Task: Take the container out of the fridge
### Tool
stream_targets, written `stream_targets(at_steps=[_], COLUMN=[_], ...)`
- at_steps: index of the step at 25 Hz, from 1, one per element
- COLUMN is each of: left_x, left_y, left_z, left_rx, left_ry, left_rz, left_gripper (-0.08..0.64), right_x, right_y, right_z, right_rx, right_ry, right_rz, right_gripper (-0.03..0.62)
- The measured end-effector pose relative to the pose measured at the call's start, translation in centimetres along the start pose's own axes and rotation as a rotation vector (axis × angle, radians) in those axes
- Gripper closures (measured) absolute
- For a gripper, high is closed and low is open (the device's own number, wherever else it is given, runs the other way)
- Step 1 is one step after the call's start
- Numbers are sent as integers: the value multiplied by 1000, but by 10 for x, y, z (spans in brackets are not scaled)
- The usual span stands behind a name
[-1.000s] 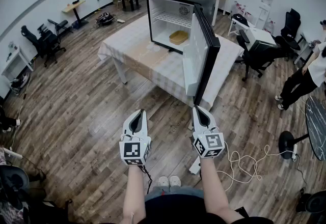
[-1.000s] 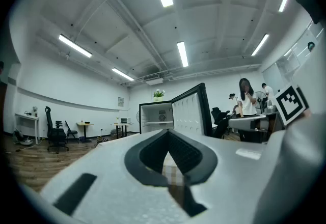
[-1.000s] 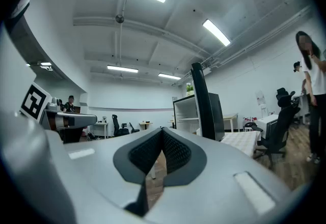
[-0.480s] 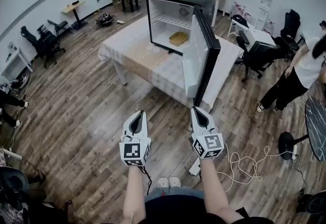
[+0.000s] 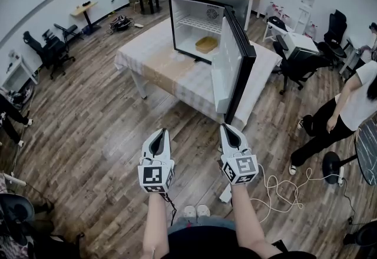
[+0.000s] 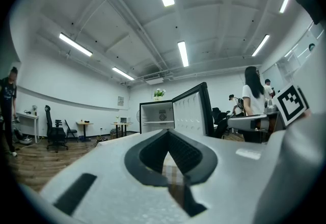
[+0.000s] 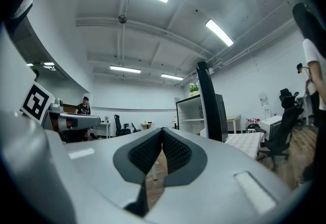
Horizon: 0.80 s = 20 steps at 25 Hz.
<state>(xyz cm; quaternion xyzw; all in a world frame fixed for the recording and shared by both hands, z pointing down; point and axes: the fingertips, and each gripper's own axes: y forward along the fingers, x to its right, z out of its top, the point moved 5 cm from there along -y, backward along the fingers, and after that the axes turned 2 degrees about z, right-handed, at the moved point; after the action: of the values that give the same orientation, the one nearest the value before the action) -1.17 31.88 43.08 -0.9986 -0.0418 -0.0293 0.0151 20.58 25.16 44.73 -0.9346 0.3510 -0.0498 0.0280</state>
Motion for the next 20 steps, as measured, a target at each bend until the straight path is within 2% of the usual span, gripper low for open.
stream_targets(at_steps=[9, 20], left_x=[-15, -53], left_y=[8, 12], left_z=[-4, -6], left_rx=[-2, 8], left_ry=[-8, -11], left_rz=[-7, -17], left_gripper=[555, 555], right_x=[-8, -27], right_y=[17, 48], right_z=[-2, -4], right_rx=[1, 27], right_ry=[-1, 9], right_rz=[6, -28], right_gripper=[543, 427])
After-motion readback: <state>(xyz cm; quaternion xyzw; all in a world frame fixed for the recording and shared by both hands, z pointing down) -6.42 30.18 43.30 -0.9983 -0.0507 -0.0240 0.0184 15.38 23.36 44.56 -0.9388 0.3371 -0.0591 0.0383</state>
